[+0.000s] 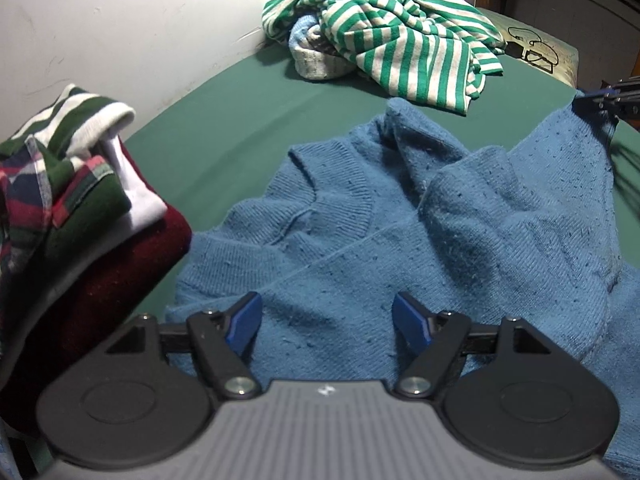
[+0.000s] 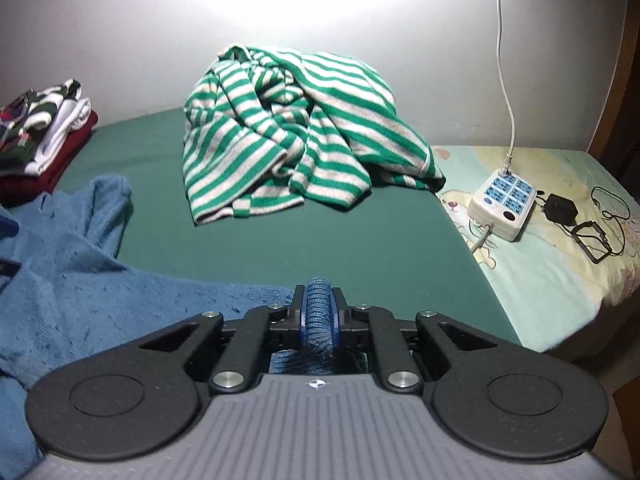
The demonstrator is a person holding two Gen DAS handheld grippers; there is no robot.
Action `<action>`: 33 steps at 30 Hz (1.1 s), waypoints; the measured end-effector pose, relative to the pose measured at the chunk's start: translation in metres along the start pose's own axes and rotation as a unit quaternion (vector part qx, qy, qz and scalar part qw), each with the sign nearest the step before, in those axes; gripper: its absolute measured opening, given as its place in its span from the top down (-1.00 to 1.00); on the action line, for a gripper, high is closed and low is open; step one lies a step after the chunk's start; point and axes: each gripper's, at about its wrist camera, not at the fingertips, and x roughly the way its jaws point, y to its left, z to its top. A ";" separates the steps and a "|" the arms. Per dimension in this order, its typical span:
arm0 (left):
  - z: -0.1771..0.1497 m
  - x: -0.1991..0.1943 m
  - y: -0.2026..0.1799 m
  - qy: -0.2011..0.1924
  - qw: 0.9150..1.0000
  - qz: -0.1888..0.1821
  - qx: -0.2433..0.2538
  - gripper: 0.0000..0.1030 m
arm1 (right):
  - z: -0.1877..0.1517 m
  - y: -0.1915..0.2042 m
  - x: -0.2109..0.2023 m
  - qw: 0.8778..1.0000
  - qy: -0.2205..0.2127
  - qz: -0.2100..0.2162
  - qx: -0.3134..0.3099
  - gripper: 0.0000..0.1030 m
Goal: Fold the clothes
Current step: 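Grasp the sweater cuff with the right gripper and lift it, then raise the held blue sweater cuff higher with the right gripper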
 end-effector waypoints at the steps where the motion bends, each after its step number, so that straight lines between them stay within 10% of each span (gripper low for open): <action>1: 0.000 -0.002 0.001 -0.002 1.000 -0.002 -0.003 -0.14 | 0.005 0.001 -0.008 1.000 -0.009 0.008 0.009 0.78; 4: 0.003 -0.007 0.000 -0.013 1.000 0.005 -0.003 0.16 | 0.024 0.009 -0.036 0.998 -0.041 0.038 0.021 0.78; 15: 0.004 0.002 -0.002 -0.015 1.000 0.009 0.002 0.12 | 0.077 0.028 -0.135 0.978 -0.155 0.129 0.051 0.79; 33: -0.002 0.002 0.006 -0.028 0.999 0.008 -0.023 -0.08 | 0.057 0.128 -0.200 0.924 -0.151 0.346 -0.053 0.78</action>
